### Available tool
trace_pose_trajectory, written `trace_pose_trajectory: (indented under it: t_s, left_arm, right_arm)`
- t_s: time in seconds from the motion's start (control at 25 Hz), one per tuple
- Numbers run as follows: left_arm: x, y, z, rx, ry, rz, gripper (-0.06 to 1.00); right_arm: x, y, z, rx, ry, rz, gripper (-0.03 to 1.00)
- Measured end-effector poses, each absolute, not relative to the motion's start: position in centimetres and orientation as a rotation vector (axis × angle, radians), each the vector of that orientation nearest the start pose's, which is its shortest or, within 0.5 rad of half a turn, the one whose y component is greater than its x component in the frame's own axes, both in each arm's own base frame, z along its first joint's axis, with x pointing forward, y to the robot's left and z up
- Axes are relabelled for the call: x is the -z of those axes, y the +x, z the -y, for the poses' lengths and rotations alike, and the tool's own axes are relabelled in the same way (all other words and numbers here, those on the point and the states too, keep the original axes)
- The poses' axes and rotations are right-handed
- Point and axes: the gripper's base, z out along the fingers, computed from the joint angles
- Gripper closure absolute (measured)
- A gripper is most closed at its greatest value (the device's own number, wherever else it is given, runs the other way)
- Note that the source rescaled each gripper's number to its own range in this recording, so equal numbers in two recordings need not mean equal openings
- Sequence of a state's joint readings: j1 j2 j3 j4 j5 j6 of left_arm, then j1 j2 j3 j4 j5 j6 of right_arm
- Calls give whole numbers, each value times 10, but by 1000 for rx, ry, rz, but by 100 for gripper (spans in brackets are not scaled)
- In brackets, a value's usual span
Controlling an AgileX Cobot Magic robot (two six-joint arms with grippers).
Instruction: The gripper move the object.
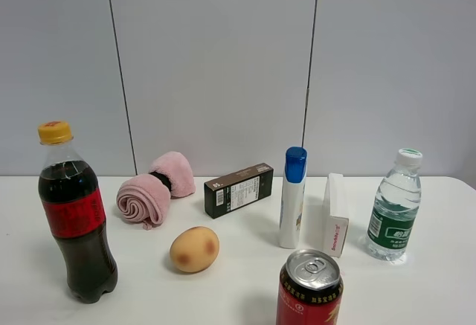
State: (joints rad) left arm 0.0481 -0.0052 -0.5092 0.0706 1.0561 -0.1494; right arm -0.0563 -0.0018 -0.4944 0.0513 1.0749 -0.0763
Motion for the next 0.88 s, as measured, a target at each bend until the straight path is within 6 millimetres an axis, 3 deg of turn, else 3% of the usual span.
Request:
trace_pose_trajectory:
  t_s: [0.88]
  left_arm:
    - [-280,-7,-5,-21,-201,-2013,-5]
  right_arm:
    - [-275,-5,-4,20,-23,-2061,-3]
